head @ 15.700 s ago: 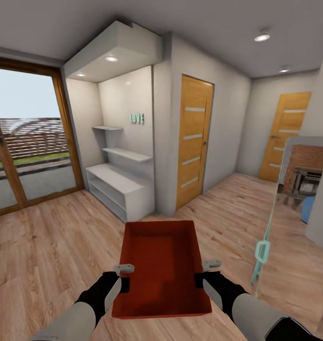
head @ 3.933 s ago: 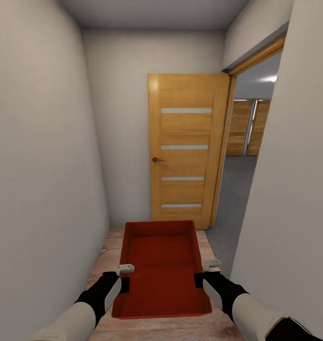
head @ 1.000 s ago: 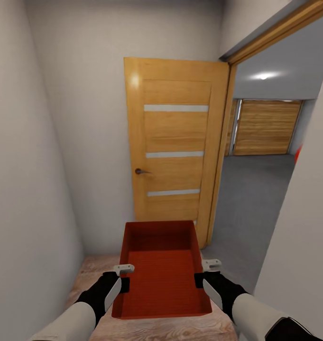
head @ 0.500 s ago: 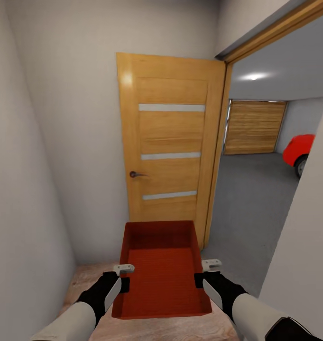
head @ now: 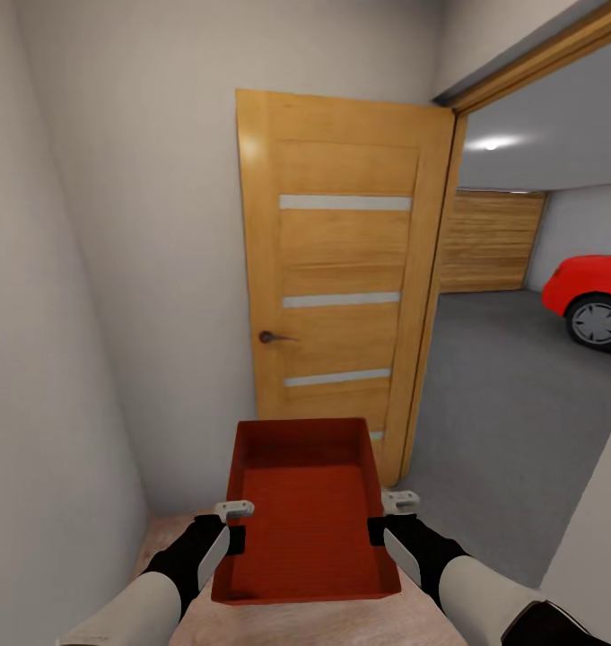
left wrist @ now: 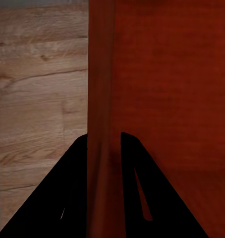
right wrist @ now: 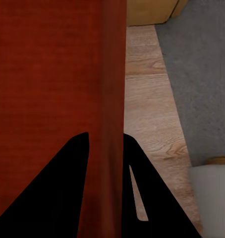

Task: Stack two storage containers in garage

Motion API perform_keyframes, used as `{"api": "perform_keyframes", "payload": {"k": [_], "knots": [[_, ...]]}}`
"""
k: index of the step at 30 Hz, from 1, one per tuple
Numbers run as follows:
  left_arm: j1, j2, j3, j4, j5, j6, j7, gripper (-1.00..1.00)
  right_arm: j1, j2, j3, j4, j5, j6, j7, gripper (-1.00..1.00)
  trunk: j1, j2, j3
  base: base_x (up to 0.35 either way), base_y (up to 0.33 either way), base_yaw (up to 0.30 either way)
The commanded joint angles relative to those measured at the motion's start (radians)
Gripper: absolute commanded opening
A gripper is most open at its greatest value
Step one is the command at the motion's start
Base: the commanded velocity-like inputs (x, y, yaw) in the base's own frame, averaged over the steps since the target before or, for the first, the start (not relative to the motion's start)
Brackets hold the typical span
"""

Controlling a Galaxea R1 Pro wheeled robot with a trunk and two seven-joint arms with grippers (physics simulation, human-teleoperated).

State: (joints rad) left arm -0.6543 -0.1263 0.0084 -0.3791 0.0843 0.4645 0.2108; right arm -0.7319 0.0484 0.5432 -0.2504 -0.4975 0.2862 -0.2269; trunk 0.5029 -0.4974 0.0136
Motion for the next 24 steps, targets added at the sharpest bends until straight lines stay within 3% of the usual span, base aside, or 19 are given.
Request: {"api": "perform_keyframes", "payload": {"k": [1, 10, 24], "knots": [[0.001, 0.046, -0.007, 0.016, -0.012, 0.008, 0.010, -1.00, -0.001, -0.001, 0.006, -0.004, 0.008, -0.024, -0.008, -1.00, 0.001, -0.001, 0.000, 0.221, 0.229, -0.094], [0.001, 0.047, -0.007, 0.016, -0.012, 0.007, 0.010, -1.00, -0.001, 0.000, 0.006, -0.004, 0.008, -0.024, -0.008, -1.00, 0.001, -0.001, 0.000, 0.197, 0.193, -0.214], [0.001, 0.047, -0.007, 0.015, -0.012, 0.008, 0.012, -1.00, -0.001, 0.001, 0.006, -0.004, 0.008, -0.024, -0.008, -1.00, 0.001, -0.001, 0.000, 0.008, 0.007, -0.242]]}}
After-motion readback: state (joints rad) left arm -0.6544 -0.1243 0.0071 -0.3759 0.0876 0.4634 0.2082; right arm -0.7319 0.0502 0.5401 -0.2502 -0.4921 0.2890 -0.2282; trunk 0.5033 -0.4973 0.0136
